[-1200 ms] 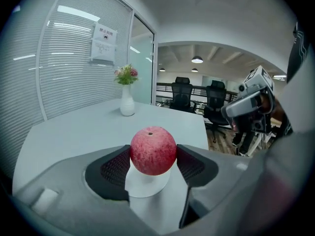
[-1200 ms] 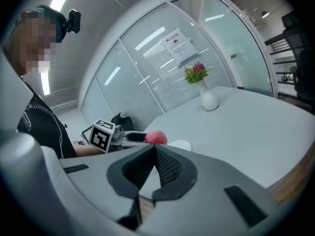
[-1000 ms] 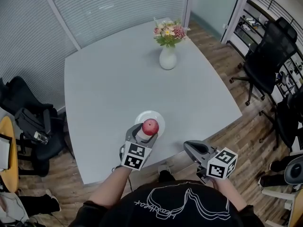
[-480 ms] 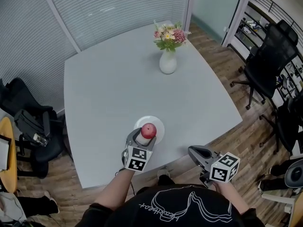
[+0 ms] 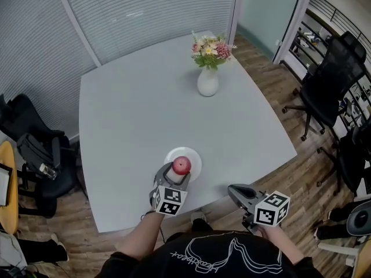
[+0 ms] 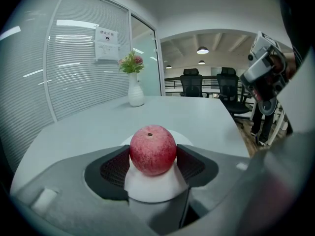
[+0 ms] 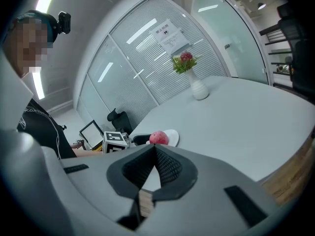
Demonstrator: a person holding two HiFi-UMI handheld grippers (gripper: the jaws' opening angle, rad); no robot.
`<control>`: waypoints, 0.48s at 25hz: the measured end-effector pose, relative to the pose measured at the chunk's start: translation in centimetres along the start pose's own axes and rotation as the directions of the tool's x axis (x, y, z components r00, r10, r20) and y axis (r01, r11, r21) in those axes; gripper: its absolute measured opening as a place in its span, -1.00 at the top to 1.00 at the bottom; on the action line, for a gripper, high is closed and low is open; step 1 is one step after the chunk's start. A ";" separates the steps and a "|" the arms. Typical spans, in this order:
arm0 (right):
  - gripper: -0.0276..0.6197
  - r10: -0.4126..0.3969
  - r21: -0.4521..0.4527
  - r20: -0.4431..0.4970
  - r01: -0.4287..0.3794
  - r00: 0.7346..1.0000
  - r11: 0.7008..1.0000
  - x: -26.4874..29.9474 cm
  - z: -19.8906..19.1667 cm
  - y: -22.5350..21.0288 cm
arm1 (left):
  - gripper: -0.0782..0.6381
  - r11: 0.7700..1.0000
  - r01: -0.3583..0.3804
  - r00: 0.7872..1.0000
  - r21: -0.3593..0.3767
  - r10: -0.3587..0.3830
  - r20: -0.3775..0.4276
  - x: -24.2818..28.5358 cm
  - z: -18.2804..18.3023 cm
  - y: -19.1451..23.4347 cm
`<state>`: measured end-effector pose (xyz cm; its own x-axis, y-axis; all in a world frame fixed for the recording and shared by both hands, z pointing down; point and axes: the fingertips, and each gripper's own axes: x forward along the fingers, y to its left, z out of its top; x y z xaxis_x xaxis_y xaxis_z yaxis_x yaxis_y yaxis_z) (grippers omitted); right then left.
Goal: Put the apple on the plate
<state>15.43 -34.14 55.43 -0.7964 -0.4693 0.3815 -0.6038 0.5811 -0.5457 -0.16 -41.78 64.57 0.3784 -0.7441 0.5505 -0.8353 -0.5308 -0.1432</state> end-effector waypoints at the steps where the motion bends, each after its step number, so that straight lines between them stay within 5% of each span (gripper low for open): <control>1: 0.89 0.001 0.001 -0.003 -0.001 1.000 1.000 0.0 -0.1 0.0 | -0.02 1.000 0.001 1.000 0.003 -0.001 0.002 0.0 0.0 0.0; 12: 0.89 0.016 -0.031 0.007 -0.016 1.000 0.999 0.5 0.7 1.7 | -0.06 0.997 0.063 0.998 -0.042 -0.063 0.008 -2.1 1.1 0.5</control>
<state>14.04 -33.86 54.20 -0.8060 -0.4641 0.3674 -0.5916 0.6086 -0.5288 -0.95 -40.90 62.42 0.4332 -0.7126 0.5518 -0.8258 -0.5592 -0.0738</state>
